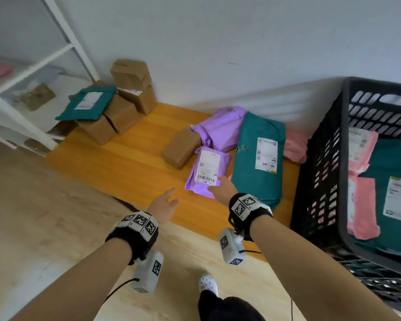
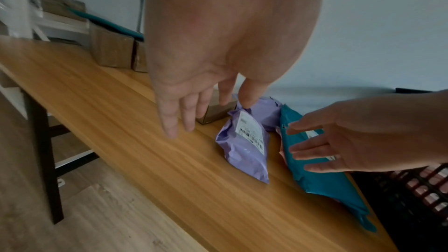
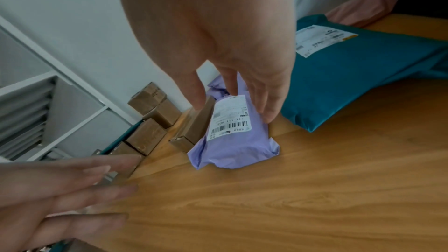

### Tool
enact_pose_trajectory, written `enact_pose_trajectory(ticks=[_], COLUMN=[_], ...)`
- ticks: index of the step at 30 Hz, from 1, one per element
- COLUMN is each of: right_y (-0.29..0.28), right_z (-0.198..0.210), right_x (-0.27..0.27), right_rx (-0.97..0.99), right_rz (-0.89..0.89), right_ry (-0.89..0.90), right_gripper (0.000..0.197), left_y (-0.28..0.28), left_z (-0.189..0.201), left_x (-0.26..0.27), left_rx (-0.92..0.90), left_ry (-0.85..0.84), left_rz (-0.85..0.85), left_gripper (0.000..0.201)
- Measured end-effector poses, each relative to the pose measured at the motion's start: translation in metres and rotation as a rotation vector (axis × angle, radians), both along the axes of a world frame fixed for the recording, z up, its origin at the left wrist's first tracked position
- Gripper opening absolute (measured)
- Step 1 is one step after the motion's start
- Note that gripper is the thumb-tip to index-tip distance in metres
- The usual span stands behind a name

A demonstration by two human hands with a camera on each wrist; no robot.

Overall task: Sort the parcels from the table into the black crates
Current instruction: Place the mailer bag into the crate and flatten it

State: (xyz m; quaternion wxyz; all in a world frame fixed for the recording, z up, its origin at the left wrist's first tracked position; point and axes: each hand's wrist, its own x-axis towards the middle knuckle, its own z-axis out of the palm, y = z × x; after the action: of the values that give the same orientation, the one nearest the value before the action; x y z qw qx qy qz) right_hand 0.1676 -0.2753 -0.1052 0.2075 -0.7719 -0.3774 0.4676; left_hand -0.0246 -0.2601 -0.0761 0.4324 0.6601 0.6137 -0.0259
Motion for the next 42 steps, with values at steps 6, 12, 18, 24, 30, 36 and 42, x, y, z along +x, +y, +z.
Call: enact_pose_trajectory(ticks=[6,12,18,24,30,36,42], right_y=[0.017,0.038,0.052,0.065,0.077,0.092,0.088], right_z=[-0.019,-0.056,-0.050,-0.047,-0.046,-0.045,-0.030], right_x=[0.001,-0.012,-0.031,-0.050,-0.064,-0.074,-0.073], right_rx=[-0.091,-0.112,-0.189,-0.279,-0.324,-0.379,-0.454], right_rz=[-0.130,-0.279,-0.449,-0.527,-0.626,-0.650,-0.573], right_ry=[0.020,0.069,0.082,0.000,-0.060,-0.157,-0.258], right_gripper=[0.050,0.074,0.094,0.108,0.118,0.106,0.097], left_y=[0.040,0.075,0.125,0.155,0.167,0.185,0.204], left_z=[-0.016,-0.035,-0.043,-0.056,-0.059,-0.060,-0.039], left_x=[0.008,0.014,0.019,0.015,0.014,0.010,0.016], left_rx=[-0.044,-0.094,-0.190,-0.269,-0.313,-0.320,-0.200], left_ry=[-0.018,-0.101,-0.083,-0.092,-0.143,-0.170,-0.179], left_rz=[-0.074,-0.207,-0.336,-0.430,-0.519,-0.539,-0.629], left_gripper=[0.050,0.048,0.049,0.048,0.045,0.042,0.038])
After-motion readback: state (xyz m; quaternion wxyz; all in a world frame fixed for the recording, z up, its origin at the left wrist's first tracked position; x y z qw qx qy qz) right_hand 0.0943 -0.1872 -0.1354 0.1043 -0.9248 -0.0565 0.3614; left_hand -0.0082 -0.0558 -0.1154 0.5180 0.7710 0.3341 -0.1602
